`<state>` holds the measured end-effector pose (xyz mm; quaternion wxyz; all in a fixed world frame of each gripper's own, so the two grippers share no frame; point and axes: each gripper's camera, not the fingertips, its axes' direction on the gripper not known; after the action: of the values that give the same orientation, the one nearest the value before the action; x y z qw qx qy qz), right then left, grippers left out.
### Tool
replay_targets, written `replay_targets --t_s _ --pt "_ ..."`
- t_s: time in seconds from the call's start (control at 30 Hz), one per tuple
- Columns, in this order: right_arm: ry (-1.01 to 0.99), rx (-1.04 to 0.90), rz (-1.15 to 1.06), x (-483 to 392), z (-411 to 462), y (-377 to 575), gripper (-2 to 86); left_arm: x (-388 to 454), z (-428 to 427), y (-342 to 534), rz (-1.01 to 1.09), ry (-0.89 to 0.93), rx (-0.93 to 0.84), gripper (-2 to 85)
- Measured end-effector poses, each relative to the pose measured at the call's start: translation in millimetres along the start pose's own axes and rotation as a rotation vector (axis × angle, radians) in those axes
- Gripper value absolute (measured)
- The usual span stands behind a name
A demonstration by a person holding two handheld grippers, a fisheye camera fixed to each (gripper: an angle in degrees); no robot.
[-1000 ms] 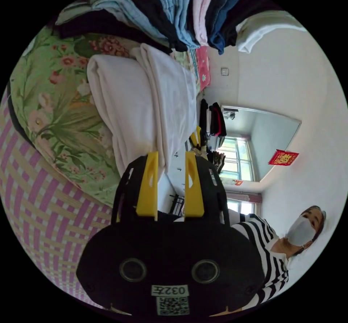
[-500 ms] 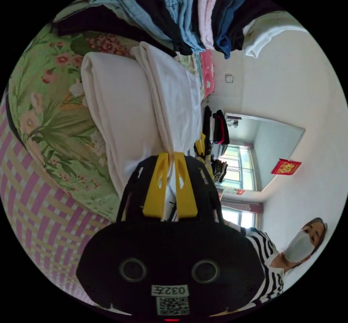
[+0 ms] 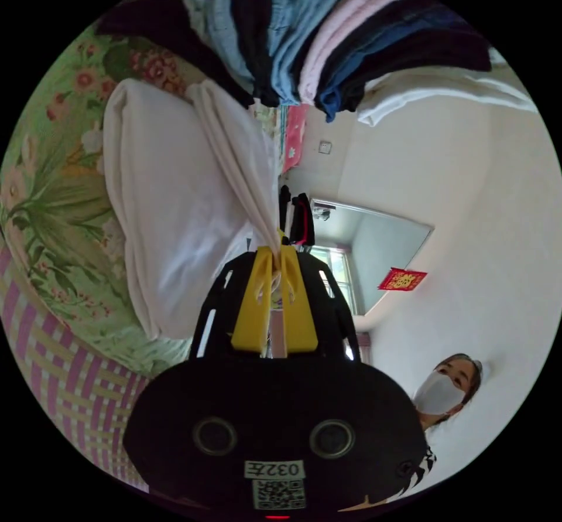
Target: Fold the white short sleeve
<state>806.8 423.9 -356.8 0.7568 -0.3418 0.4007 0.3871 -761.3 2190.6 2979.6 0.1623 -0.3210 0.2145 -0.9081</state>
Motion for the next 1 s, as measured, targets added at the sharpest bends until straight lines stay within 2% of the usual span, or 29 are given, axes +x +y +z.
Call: replay_targets --t_s 0.13,0.2,0.27,0.37,0.43,0.5,0.6,0.67,0.7,0.77,0.8,0.87,1.0 --pt "0.000 -0.028 -0.009 -0.9 -1.6 8.9 0.8 14.3 -10.8 8.2 0.055 -0.072 -0.025 -1.6" --pt "0.023 -0.036 0.007 7.2 -2.4 12.5 0.9 2.1 -8.7 10.9 0.060 -0.189 -0.046 -1.6" --pt "0.028 -0.043 0.050 23.9 -2.6 17.3 0.9 -45.9 -7.2 5.3 -0.013 -0.346 -0.072 -1.5" --pt "0.011 -0.029 0.059 30.1 -6.0 26.7 1.7 -101.6 -11.5 8.1 -0.061 -0.244 -0.042 -1.0" --pt "0.032 -0.031 0.055 30.0 -9.9 31.6 2.8 -117.6 -12.2 13.7 -0.041 -0.243 -0.051 0.5" --pt "0.103 -0.020 0.071 31.1 -17.6 37.3 5.6 -130.6 -15.6 20.6 -0.033 -0.261 -0.065 2.2" --pt "0.275 0.082 0.074 10.7 -48.7 51.2 6.9 -137.7 -35.4 41.1 0.047 -0.325 0.005 0.3" --pt "0.439 0.185 -0.103 -43.7 -58.1 58.7 4.5 -125.1 -44.0 55.2 0.215 -0.463 0.081 -0.7" --pt "0.445 0.187 -0.163 -57.5 -53.7 57.2 3.8 -121.6 -42.1 56.4 0.264 -0.494 0.085 -0.7" --pt "0.467 0.095 -0.406 -115.1 -9.7 40.0 0.1 -113.8 -22.8 54.8 0.435 -0.610 0.057 -0.9" --pt "0.496 0.058 -0.458 -128.9 6.3 34.7 -0.2 -113.8 -16.9 54.2 0.466 -0.646 0.054 -0.9" --pt "0.638 -0.038 -0.627 -170.7 70.7 18.4 -0.8 -119.0 4.4 56.1 0.605 -0.740 0.070 -0.9" --pt "0.767 -0.170 -0.678 -175.1 143.7 -15.2 -1.0 -151.9 39.1 55.6 0.695 -0.916 0.013 -0.9"
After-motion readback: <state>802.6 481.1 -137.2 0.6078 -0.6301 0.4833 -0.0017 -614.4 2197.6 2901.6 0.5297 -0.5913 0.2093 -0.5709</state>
